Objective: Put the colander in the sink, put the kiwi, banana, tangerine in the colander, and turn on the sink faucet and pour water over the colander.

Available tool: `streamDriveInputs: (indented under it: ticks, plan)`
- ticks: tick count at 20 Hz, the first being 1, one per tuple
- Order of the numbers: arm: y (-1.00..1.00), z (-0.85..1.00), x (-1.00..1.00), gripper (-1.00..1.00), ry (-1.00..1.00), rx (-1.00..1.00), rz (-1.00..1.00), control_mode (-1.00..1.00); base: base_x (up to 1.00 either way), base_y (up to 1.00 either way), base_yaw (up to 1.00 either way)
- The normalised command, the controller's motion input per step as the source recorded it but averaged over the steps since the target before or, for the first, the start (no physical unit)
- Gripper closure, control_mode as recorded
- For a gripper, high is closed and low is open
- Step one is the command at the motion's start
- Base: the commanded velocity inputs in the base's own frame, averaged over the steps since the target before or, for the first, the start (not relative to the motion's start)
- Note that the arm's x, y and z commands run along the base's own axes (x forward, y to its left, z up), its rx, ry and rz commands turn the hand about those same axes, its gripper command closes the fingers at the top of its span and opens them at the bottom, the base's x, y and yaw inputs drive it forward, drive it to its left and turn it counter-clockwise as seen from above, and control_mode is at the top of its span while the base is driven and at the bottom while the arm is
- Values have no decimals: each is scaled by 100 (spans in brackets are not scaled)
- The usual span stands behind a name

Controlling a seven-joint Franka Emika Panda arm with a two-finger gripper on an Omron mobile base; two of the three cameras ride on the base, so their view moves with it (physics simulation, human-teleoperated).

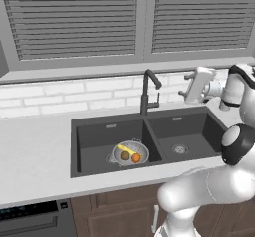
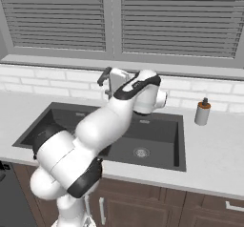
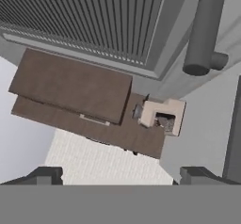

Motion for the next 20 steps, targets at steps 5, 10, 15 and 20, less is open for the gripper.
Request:
streamDriveInputs:
  ticks: [5,10,15,20]
  plan:
    - [20,-5,60,-100,0,-14,11,-100,0,0,0]
    - [11,0,44,-100,-3,-6,12,-100,0,0,0]
    - [15,-10,17,-100,-8,-7,12,-100,0,0,0]
    - [36,-15,8,-100,-6,-10,11,-100,0,0,0]
